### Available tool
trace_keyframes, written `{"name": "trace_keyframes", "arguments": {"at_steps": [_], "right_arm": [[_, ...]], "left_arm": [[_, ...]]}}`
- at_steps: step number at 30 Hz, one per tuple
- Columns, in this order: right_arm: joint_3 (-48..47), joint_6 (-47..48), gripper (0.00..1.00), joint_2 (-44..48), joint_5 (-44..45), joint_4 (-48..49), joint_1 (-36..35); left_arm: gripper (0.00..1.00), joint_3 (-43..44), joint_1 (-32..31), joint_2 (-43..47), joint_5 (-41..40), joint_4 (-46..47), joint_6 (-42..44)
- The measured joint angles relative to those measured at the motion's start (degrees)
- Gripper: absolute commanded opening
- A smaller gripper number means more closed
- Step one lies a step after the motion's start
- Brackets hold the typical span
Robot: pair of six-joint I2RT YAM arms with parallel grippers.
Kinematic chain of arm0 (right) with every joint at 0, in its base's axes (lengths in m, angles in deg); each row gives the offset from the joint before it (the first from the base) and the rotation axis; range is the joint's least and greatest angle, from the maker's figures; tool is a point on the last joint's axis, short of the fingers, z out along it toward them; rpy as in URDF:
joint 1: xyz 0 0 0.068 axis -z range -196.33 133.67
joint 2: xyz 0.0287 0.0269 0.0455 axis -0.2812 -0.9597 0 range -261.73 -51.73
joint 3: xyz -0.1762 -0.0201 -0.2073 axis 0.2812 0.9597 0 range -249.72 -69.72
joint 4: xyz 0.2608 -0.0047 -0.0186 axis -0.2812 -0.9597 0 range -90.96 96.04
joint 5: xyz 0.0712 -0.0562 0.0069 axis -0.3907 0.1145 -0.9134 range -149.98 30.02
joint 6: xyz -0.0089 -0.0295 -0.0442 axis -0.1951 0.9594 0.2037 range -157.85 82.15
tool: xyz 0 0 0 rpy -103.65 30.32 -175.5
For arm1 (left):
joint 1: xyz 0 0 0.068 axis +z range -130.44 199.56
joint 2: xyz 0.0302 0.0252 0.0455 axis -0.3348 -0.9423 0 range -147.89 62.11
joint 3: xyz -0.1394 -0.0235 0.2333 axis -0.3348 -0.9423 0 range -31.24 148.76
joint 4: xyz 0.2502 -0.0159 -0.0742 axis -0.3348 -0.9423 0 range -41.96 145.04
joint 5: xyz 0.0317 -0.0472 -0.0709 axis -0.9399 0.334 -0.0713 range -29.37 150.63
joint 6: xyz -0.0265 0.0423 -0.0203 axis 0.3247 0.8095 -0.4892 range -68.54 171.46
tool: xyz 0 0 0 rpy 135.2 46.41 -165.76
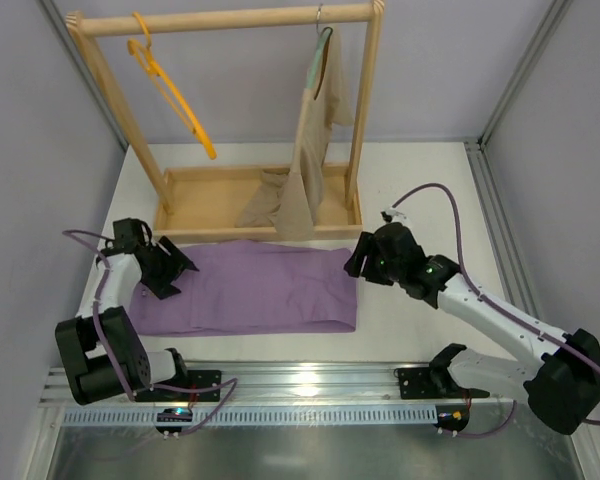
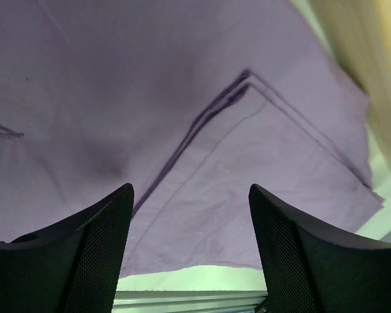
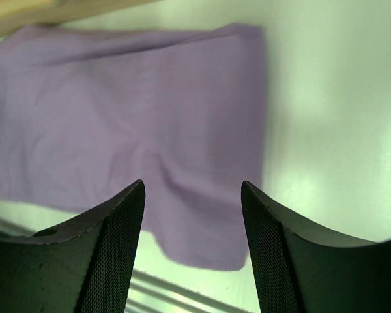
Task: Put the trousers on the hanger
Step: Fold the trousers
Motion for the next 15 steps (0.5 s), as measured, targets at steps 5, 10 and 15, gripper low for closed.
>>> {"name": "trace_keyframes", "arguments": {"at_steps": [5, 10, 15], "right_arm": [[2.08, 1.42, 0.64, 0.33, -3.74, 1.53, 10.23], [2.38, 1.84, 0.66, -1.55, -6.80, 6.86, 12.20], [6.82, 2.12, 0.76, -8.83, -12.68, 15.30, 16.55]], "left_arm": [[0.69, -4.11, -2.45, -4.87, -2.08, 3.17, -1.40], [0.62, -5.35, -4.44, -6.14, -3.28, 4.35, -2.38], [0.60, -5.46, -6.05, -6.45, -2.78, 6.32, -3.39]]}}
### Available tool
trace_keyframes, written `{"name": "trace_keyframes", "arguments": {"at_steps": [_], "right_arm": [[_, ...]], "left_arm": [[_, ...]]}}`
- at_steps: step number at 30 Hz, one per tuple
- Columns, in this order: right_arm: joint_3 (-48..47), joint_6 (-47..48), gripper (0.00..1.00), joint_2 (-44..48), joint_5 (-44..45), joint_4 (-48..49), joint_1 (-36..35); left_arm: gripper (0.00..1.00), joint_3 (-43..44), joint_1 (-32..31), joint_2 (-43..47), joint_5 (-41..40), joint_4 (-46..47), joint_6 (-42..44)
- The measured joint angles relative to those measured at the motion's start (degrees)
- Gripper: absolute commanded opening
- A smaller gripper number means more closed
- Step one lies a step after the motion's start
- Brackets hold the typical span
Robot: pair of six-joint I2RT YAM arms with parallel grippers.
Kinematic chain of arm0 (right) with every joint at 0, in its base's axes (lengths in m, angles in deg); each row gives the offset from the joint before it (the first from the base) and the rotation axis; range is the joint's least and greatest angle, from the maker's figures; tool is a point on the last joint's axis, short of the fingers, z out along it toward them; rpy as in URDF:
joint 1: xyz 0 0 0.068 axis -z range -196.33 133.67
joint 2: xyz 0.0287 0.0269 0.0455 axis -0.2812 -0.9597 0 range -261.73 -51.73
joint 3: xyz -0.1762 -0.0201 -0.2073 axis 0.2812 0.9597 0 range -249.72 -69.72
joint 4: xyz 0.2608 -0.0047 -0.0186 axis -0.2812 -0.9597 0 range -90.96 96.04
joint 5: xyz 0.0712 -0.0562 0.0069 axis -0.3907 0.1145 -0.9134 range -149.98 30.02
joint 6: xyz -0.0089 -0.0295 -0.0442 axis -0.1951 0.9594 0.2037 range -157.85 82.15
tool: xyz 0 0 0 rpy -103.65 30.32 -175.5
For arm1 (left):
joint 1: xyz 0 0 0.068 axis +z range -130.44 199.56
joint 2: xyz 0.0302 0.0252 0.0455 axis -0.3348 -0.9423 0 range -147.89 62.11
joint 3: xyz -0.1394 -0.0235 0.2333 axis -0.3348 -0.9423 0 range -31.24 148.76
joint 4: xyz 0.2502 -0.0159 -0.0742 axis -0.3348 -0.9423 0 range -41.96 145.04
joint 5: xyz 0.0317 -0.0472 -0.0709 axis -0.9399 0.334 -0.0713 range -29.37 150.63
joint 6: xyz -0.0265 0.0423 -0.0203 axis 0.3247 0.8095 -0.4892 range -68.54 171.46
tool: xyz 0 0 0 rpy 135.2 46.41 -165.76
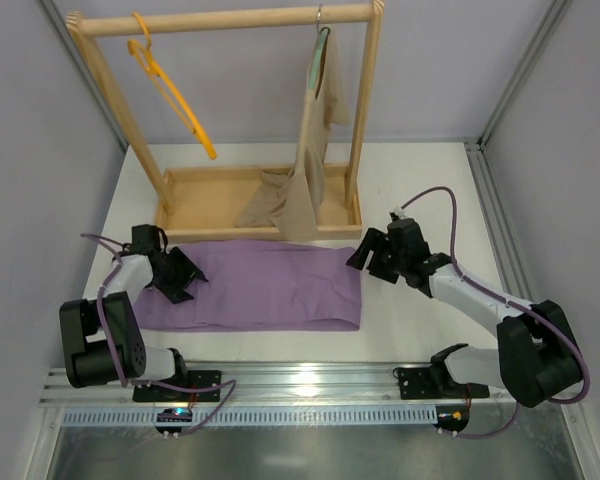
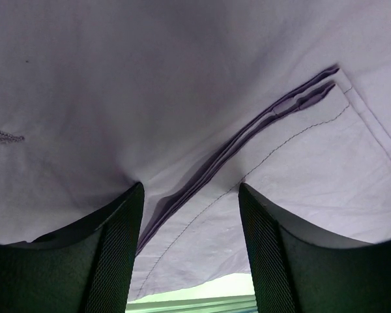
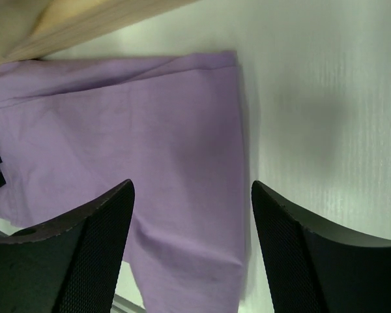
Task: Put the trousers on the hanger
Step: Fold the trousers
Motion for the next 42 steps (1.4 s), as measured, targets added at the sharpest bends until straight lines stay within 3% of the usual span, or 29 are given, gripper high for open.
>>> {"name": "trace_keyframes", "arguments": {"at_steps": [10, 16, 22, 25, 27, 28, 29, 30, 39, 42], "right_arm": [[5.95, -0.11, 0.77, -1.14, -6.84, 5.01, 4.35], [6.32, 0.57, 0.77, -1.16, -7.52, 6.03, 4.59], [7.26, 0.90, 0.77, -1.16, -8.15, 6.49, 4.85], [7.26, 0.98, 0.78, -1.46, -8.41, 6.82, 4.85], [7.48, 1.03, 0.80, -1.81, -8.68, 7.45, 4.96], [7.82, 1.03, 0.81, -1.86, -8.94, 8.07, 5.29], [8.04, 1.01, 0.81, -1.86, -9.07, 8.37, 5.57], [8.44, 0.98, 0.82, -1.86, -9.60, 8.98, 6.23], [9.86, 1.20, 0.83, -1.09, -10.93, 9.94, 9.20], [10.21, 1.22, 0.90, -1.11, -11.47, 10.71, 9.25]], "left_arm": [[0.40, 0.72, -0.44, -2.21, 2.03, 1.01, 0.13], [0.51, 0.24, -0.63, -2.21, 4.46, 2.84, -0.26], [0.52, -1.22, -0.66, -1.20, 6.19, 4.87, -0.76], [0.44, -2.38, -0.63, -1.07, 8.07, 6.78, -1.38], [0.33, -3.50, -0.63, -1.07, 9.70, 8.41, -2.49], [0.24, -4.00, -0.66, -1.09, 10.32, 9.07, -2.93], [0.05, -4.46, -0.66, -1.11, 11.02, 9.60, -3.37], [0.00, -4.76, -0.66, -1.14, 11.91, 9.79, -4.00], [0.00, 1.03, -0.76, 0.37, 13.90, 4.48, -5.55], [0.00, 4.92, -0.81, 3.43, 10.97, 0.09, -5.27]]}}
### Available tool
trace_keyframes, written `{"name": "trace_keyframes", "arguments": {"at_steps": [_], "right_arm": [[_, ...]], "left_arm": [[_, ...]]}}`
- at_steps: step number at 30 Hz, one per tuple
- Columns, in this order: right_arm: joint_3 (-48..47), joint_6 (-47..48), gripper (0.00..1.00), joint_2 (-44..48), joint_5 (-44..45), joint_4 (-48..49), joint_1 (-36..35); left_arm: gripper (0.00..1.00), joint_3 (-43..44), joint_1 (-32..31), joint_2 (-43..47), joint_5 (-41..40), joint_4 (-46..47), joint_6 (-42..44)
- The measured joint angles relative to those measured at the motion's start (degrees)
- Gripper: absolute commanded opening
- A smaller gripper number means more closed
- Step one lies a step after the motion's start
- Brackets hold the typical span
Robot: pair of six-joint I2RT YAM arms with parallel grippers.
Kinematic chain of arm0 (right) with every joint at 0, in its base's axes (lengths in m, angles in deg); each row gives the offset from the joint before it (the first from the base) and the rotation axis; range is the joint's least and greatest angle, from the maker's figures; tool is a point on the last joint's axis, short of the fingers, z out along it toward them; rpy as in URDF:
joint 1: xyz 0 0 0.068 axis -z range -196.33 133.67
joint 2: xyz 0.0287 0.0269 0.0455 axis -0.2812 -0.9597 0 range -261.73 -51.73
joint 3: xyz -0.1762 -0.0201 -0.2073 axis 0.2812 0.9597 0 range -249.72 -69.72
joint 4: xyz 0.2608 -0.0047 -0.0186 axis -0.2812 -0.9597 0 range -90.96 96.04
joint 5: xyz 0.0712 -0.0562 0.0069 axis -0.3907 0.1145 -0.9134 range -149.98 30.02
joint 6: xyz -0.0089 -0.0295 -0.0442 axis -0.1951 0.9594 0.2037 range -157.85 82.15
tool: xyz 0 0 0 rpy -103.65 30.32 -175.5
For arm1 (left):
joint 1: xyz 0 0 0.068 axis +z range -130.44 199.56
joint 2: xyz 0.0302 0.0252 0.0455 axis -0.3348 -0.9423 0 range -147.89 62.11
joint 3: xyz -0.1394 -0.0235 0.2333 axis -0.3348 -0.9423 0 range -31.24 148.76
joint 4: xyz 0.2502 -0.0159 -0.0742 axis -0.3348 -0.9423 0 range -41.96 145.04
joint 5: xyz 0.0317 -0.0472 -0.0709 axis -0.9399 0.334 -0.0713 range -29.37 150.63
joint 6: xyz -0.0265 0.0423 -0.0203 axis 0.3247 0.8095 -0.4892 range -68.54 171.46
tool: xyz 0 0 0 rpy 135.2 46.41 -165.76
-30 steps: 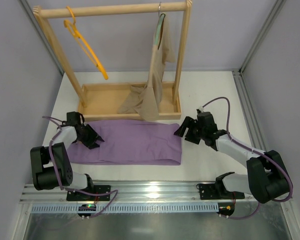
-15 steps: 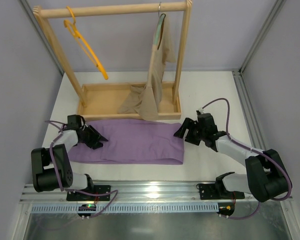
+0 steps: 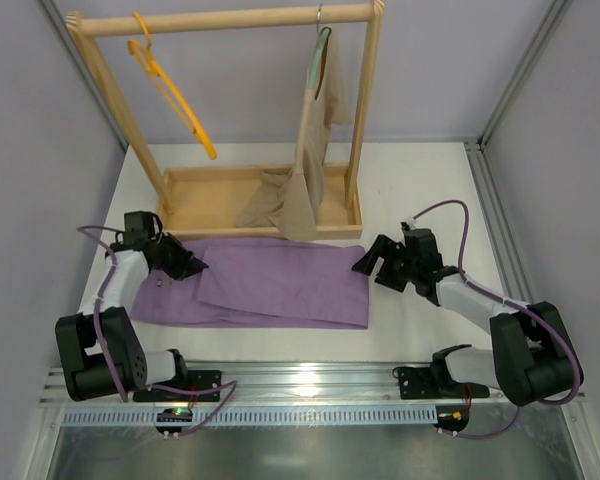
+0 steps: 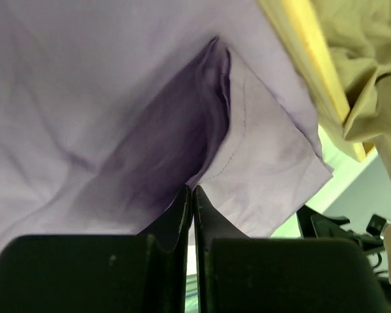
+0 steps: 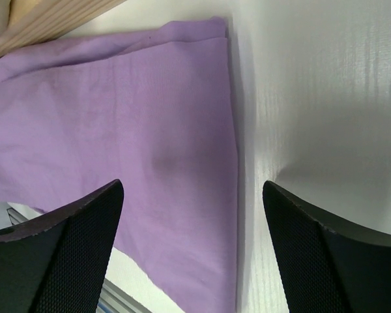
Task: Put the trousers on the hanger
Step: Fold the trousers
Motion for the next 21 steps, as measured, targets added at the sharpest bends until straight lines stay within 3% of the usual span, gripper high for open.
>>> {"name": "trace_keyframes", "arguments": {"at_steps": [11, 21], "right_arm": [[0.42, 0.20, 0.93, -2.95, -2.69, 3.58, 0.00], [-1.01, -0.07, 0.93, -8.48, -7.19, 9.86, -0.52]], "left_arm": [[0.00, 9.79, 0.44, 3.43, -23.12, -15.17, 3.10], [0.00, 13.49, 1.57, 1.05, -39.56, -20.70, 6.14]]}}
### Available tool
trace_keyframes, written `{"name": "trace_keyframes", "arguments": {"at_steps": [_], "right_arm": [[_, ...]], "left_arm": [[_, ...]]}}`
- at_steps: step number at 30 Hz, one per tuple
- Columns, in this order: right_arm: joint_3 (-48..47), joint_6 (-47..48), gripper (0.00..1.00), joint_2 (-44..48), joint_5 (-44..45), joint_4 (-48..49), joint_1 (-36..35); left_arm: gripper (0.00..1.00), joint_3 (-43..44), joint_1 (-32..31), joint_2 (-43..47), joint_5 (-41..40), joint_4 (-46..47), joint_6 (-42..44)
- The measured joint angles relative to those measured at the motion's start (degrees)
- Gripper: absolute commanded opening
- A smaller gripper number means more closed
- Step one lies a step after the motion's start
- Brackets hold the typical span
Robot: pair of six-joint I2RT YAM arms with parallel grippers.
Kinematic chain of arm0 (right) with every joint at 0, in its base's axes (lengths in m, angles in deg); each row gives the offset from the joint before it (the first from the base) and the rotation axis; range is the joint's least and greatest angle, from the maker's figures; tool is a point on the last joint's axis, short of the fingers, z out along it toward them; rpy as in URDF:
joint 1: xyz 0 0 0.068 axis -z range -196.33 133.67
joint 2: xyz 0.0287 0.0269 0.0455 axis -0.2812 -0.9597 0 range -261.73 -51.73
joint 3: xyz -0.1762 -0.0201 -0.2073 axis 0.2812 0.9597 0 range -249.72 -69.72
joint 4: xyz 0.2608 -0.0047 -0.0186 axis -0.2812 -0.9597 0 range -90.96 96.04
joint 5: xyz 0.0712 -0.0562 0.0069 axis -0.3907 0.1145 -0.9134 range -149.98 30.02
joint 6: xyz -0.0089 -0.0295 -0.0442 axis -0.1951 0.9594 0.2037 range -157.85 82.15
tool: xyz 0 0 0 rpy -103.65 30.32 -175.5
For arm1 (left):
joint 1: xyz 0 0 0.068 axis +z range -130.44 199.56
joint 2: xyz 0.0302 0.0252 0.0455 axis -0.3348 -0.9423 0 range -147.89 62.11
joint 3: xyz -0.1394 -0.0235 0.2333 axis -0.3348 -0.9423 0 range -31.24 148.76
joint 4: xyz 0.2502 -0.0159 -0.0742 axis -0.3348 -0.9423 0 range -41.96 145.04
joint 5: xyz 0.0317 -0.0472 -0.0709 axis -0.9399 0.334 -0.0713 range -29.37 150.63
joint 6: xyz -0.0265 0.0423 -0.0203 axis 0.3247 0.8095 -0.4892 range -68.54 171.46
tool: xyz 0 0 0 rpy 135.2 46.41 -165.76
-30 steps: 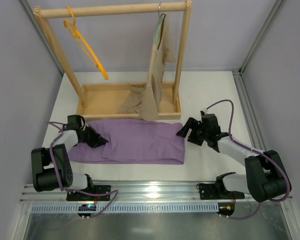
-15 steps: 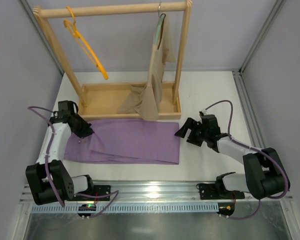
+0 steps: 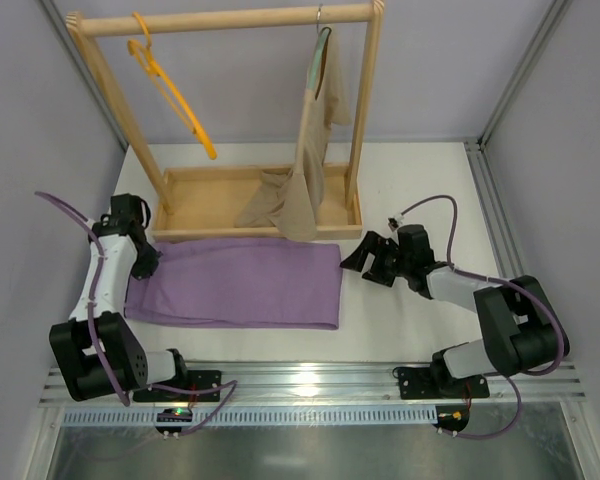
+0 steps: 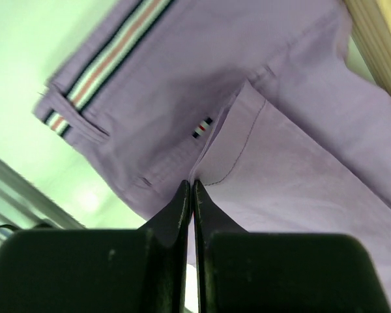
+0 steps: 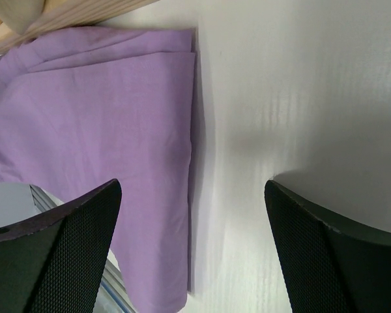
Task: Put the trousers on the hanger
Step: Fold the trousers
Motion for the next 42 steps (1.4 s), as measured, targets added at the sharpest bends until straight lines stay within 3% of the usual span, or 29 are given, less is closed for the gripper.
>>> {"name": "trace_keyframes", "arguments": {"at_steps": [9, 15, 19, 21, 24, 26, 27, 28, 31, 32, 42], "right_arm": [[-3.80, -0.42, 0.93, -5.51, 0.11, 2.95, -9.05], [-5.99, -1.66, 0.93, -8.76, 1.18, 5.27, -14.47], [-6.62, -2.49, 0.91, -9.75, 1.27, 5.99, -14.69], [-6.82, -2.93, 0.84, -9.97, 1.79, 5.99, -15.17], [-7.50, -3.61, 0.78, -11.21, 2.62, 6.40, -16.26], [-7.80, -4.07, 0.69, -11.96, 2.95, 6.86, -16.79], [-7.96, -4.17, 0.62, -12.41, 3.08, 6.91, -16.81], [-8.15, -4.22, 0.37, -12.76, 3.26, 6.78, -16.83], [-8.63, -3.63, 0.09, -13.75, 4.90, 3.26, -16.39], [-8.76, -3.15, 0.04, -13.73, 5.35, 1.60, -16.00], [-10.29, 4.39, 0.04, -4.44, 11.56, -23.54, -1.57]], "left_arm": [[0.00, 4.39, 0.28, -0.81, -12.17, -0.55, 3.63], [0.01, 4.83, 4.50, -4.48, -14.64, 0.15, 6.49], [0.31, 3.80, 7.54, -11.17, -14.16, 2.82, 8.33], [0.36, 3.65, 9.14, -14.38, -13.00, 3.82, 8.63], [0.54, 3.58, 11.17, -17.00, -9.62, 5.01, 9.09], [0.56, 3.69, 11.61, -16.65, -7.56, 5.18, 9.01], [0.59, 3.85, 11.61, -16.28, -6.60, 5.20, 8.94], [0.59, 4.07, 11.50, -15.78, -5.70, 5.20, 9.01], [0.60, 4.59, 11.15, -13.49, -3.30, 5.44, 8.94], [0.60, 4.59, 10.91, -12.28, -2.21, 5.51, 8.94], [0.68, 0.98, 8.87, -4.66, 11.34, 9.05, 8.68]]}}
